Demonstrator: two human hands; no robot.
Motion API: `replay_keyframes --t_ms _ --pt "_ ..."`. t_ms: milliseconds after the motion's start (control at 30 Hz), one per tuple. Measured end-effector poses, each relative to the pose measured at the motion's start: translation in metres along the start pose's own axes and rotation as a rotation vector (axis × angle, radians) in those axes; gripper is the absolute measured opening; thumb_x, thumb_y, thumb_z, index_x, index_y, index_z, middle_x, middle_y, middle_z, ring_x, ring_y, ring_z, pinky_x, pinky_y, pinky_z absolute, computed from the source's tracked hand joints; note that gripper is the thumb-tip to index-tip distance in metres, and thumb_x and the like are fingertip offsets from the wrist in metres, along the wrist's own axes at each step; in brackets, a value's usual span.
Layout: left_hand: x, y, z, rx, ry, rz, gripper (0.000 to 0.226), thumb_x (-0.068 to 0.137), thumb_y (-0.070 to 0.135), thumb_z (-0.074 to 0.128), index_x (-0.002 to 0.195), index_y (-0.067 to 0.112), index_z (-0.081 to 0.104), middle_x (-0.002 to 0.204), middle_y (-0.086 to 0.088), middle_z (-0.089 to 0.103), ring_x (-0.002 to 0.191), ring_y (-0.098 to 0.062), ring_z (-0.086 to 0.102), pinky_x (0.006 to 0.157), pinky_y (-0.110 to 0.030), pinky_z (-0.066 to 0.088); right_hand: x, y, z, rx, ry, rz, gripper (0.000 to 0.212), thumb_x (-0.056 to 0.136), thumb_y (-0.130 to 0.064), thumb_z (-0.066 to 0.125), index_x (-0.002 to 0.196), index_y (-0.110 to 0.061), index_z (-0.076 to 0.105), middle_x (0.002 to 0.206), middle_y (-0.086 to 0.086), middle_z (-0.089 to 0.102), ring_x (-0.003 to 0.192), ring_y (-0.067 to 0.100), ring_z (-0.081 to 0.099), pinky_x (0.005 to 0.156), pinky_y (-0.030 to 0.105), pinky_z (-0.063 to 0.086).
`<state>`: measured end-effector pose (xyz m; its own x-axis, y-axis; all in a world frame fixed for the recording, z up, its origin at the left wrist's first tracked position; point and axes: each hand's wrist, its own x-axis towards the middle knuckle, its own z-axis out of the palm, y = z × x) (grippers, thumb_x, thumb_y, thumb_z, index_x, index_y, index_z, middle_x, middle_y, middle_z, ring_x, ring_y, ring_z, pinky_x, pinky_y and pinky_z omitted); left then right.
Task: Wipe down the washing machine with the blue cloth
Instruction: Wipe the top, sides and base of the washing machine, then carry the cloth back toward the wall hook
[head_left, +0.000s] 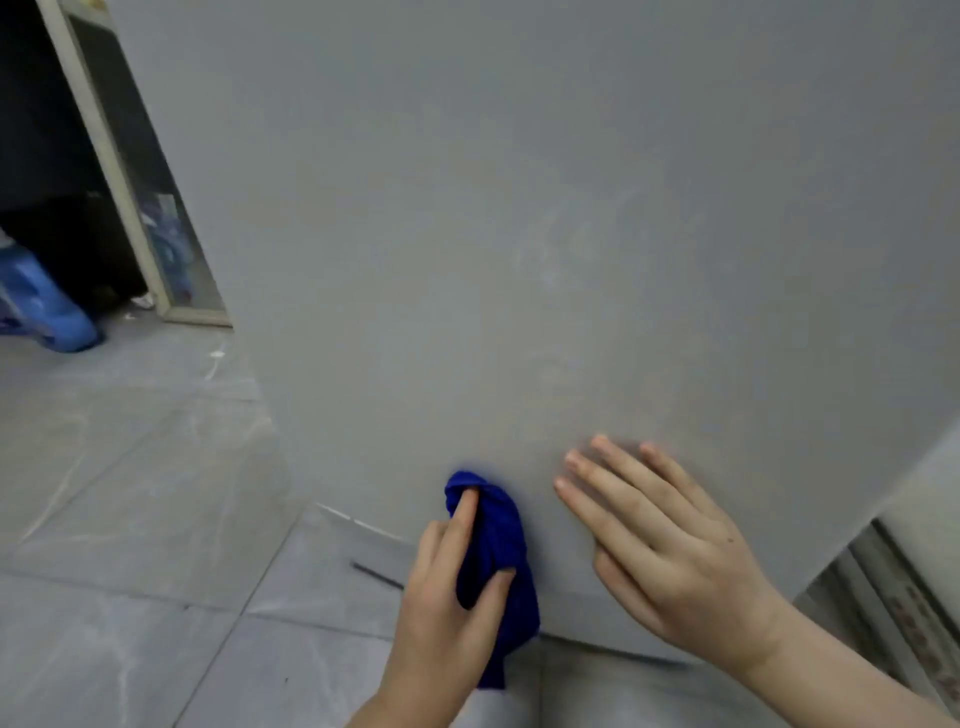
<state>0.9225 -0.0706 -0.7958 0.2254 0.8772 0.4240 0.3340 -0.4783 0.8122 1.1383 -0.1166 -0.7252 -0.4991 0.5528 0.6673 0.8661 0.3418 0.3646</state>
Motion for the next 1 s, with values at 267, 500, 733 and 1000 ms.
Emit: replay_keyframes --t_ms 267,500,733,1000 --pt "-0.067 0.037 -0.053 -0.197 -0.048 -0.668 0.071 0.080 0.002 0.072 0.139 0.033 0.047 0.110 0.002 0.067 0.097 -0.008 0.065 0.078 -0.021 0.056 -0.027 -0.088 -0.016 0.421 -0.244 0.396 0.042 0.095 -0.012 0.049 0.132 -0.003 0.066 0.136 0.013 0.063 0.129 0.030 0.058 0.112 0.054 0.042" --pt "-0.082 0.155 -0.146 -0.043 -0.048 -0.832 0.066 0.077 0.005 0.075 0.126 0.041 0.050 0.115 0.016 0.060 0.103 0.000 0.059 0.090 -0.023 0.052 0.029 -0.106 -0.130 0.626 -0.568 0.717 0.052 0.097 -0.029 0.043 0.144 -0.012 0.054 0.135 0.002 0.063 0.128 0.020 0.054 0.114 0.047 0.040" --pt "-0.045 0.356 -0.262 0.034 -0.010 -0.930 0.066 0.075 0.000 0.074 0.131 0.029 0.052 0.114 0.023 0.056 0.110 0.001 0.055 0.097 -0.032 0.049 0.158 -0.063 -0.335 0.711 -0.721 0.864 0.051 0.095 -0.029 0.043 0.141 -0.011 0.058 0.133 0.004 0.063 0.124 0.019 0.053 0.113 0.041 0.041" --pt "0.046 0.573 -0.403 -0.016 0.088 -0.824 0.066 0.074 0.001 0.072 0.130 0.029 0.052 0.122 0.014 0.056 0.114 -0.009 0.054 0.090 -0.043 0.052 0.335 0.007 -0.518 0.754 -0.721 0.749 0.052 0.095 -0.033 0.041 0.139 -0.010 0.059 0.131 0.004 0.063 0.124 0.023 0.055 0.108 0.041 0.045"
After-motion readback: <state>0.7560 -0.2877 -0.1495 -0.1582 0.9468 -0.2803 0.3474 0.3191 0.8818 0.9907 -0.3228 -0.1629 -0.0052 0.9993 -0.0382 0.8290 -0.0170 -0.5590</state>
